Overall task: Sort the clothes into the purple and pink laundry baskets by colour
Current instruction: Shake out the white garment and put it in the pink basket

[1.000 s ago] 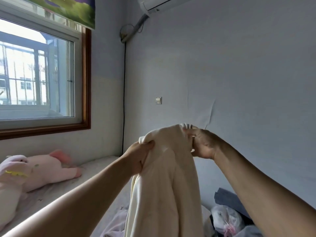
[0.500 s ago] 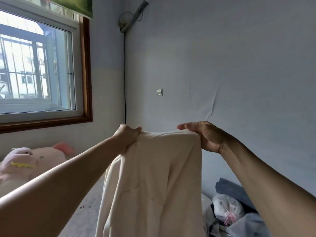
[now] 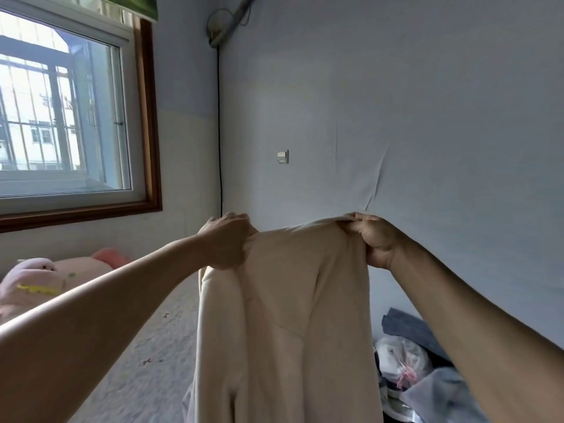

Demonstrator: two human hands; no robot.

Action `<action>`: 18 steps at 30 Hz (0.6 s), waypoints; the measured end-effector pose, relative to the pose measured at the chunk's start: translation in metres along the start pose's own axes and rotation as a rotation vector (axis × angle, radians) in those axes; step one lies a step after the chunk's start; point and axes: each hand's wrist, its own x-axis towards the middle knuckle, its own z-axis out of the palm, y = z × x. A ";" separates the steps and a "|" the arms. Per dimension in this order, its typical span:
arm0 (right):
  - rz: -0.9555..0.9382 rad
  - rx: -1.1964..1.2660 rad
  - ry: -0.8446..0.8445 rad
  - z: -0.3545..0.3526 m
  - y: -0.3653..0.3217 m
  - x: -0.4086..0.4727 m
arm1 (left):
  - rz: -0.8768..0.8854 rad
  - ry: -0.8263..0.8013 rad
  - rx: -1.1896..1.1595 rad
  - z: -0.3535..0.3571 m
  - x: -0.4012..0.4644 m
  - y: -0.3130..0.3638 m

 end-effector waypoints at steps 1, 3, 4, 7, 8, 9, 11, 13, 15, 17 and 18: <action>0.019 0.053 -0.006 0.001 -0.001 -0.001 | 0.009 0.031 0.021 -0.002 0.002 0.000; 0.031 0.096 -0.048 0.003 -0.009 -0.004 | 0.066 0.048 -0.155 -0.015 0.005 0.001; 0.018 0.120 -0.059 0.003 -0.014 -0.005 | 0.100 0.027 -0.303 -0.024 0.005 0.002; -0.050 0.203 -0.050 0.007 -0.026 -0.005 | 0.182 -0.003 -0.559 -0.041 0.014 -0.002; -0.071 0.200 -0.053 0.012 -0.029 -0.004 | 0.216 -0.003 -0.590 -0.042 0.016 -0.002; -0.085 0.181 -0.071 0.016 -0.031 -0.003 | 0.252 0.005 -0.602 -0.043 0.018 0.000; -0.073 0.130 -0.123 0.025 -0.034 -0.003 | 0.300 0.068 -0.629 -0.042 0.023 0.008; -0.010 0.128 -0.162 0.035 -0.036 -0.006 | 0.274 0.198 -0.764 -0.039 0.027 0.017; 0.010 0.150 -0.172 0.045 -0.036 -0.009 | 0.181 0.273 -1.006 -0.037 0.028 0.027; -0.045 0.120 -0.147 0.054 -0.034 -0.005 | 0.118 0.277 -1.151 -0.034 0.029 0.031; -0.080 0.112 -0.127 0.059 -0.034 -0.003 | 0.112 0.268 -1.194 -0.034 0.029 0.033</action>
